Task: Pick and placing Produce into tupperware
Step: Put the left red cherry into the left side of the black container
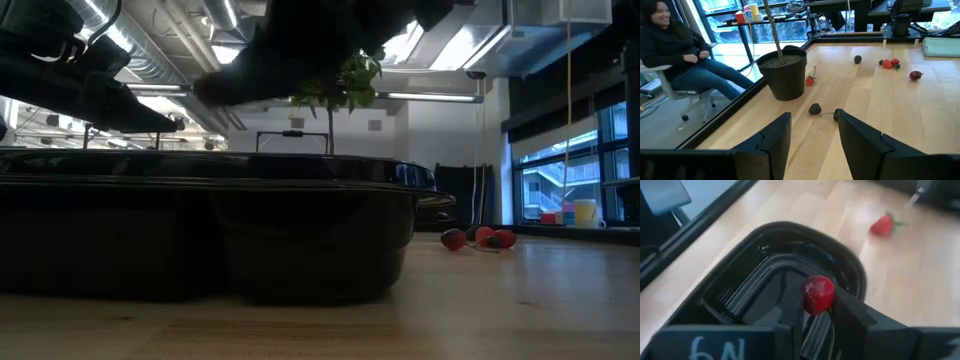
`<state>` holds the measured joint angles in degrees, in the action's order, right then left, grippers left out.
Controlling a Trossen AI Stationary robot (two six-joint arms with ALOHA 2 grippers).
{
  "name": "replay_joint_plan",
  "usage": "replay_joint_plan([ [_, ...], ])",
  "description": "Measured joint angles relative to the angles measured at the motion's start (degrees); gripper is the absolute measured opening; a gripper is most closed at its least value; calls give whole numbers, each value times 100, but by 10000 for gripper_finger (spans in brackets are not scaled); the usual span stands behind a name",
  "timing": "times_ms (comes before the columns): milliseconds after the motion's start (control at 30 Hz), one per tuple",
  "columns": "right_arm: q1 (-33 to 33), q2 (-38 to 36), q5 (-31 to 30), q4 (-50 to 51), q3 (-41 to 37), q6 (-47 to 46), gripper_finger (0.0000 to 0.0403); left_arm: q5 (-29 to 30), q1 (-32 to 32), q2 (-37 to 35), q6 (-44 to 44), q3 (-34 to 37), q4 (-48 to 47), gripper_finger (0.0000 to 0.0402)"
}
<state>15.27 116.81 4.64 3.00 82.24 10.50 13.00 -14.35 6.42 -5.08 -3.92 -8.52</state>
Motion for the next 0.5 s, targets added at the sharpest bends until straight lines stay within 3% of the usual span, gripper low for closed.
replay_joint_plan([
  [300,26,574,4,96,-2,-299,91,0,0,0,0,0,1,159],
  [500,11,573,4,117,-2,-328,91,1,0,2,0,0,-1,159],
])
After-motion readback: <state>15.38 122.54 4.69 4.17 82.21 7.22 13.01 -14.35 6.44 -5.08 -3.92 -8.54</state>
